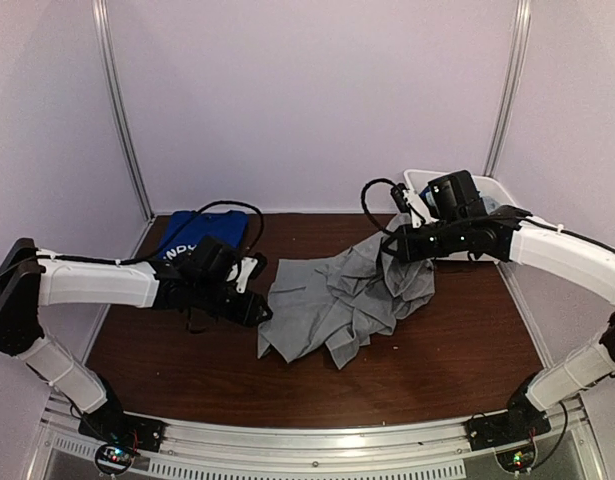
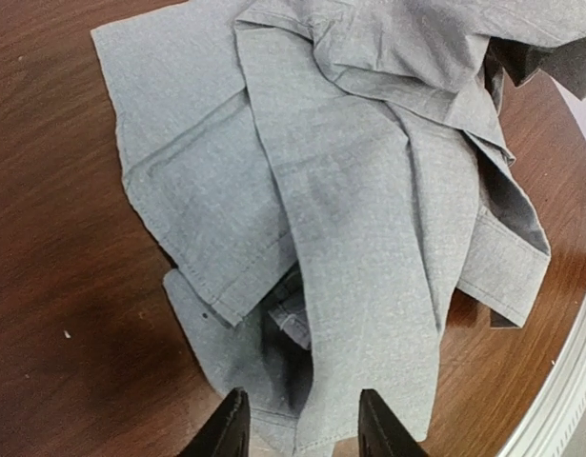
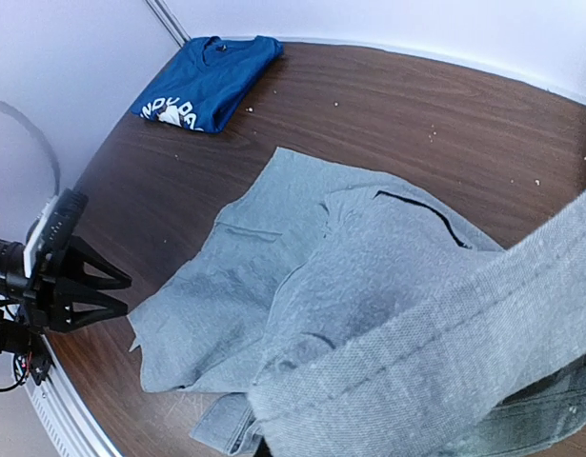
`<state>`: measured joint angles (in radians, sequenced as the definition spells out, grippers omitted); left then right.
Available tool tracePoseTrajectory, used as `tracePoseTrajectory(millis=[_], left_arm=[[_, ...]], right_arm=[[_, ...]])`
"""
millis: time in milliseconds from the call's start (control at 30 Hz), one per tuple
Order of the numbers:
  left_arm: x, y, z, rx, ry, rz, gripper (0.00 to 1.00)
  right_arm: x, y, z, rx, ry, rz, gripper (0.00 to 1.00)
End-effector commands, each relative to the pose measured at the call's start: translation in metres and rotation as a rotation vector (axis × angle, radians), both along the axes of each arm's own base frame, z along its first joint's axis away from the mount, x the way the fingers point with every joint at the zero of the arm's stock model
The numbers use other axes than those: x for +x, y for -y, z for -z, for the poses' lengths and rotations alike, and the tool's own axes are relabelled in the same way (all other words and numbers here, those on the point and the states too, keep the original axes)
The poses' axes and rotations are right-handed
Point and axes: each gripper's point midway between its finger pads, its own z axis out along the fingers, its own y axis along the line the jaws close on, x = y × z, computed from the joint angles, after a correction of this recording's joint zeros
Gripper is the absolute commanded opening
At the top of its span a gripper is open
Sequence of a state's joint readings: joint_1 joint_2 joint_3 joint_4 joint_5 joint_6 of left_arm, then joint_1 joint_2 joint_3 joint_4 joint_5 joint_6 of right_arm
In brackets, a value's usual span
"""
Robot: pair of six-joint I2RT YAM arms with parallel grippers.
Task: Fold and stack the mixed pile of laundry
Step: Pick up the crumpled shirt from the center of the board, then place the crumpled shirt at the center of the board.
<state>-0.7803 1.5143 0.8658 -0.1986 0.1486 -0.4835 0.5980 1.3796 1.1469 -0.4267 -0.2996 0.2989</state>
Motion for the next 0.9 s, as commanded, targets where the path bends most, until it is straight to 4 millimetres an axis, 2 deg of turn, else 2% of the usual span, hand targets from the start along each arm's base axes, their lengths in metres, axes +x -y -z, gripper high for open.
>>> tracePoseTrajectory(millis=[0,133,200,300,333,433,500,600,767,867], left_arm=[[-0.002,0.021,0.002,-0.088,-0.014,0.057,0.42],[-0.006,0.035,0.019,-0.11,-0.059,0.104,0.41],[-0.007,0.039,0.024,-0.107,-0.072,0.112,0.27],[0.0,0.028,0.01,-0.088,-0.02,0.071,0.01],[0.005,0.019,0.001,-0.065,0.015,0.038,0.0],[0.022,-0.019,-0.044,-0.028,0.135,-0.078,0.0],[0.036,-0.061,-0.078,-0.001,0.214,-0.209,0.0],[0.043,-0.117,-0.133,-0.027,0.316,-0.355,0.0],[0.03,-0.178,-0.227,-0.013,0.515,-0.503,0.0],[0.015,-0.213,-0.287,0.004,0.642,-0.612,0.0]], right_arm=[[-0.007,0.001,-0.009,-0.013,-0.005,-0.015,0.0],[-0.009,0.006,-0.02,-0.017,0.018,-0.004,0.0],[-0.009,0.01,-0.033,-0.02,0.042,0.004,0.0],[-0.011,0.016,-0.054,-0.024,0.081,0.011,0.0],[-0.012,0.018,-0.063,-0.021,0.095,0.011,0.0],[-0.018,0.019,-0.086,-0.004,0.133,-0.006,0.0],[-0.023,0.019,-0.102,0.011,0.156,-0.025,0.0],[-0.036,0.014,-0.135,0.074,0.209,-0.083,0.0],[-0.08,-0.009,-0.21,0.268,0.287,-0.282,0.0],[-0.102,-0.006,-0.243,0.357,0.323,-0.328,0.0]])
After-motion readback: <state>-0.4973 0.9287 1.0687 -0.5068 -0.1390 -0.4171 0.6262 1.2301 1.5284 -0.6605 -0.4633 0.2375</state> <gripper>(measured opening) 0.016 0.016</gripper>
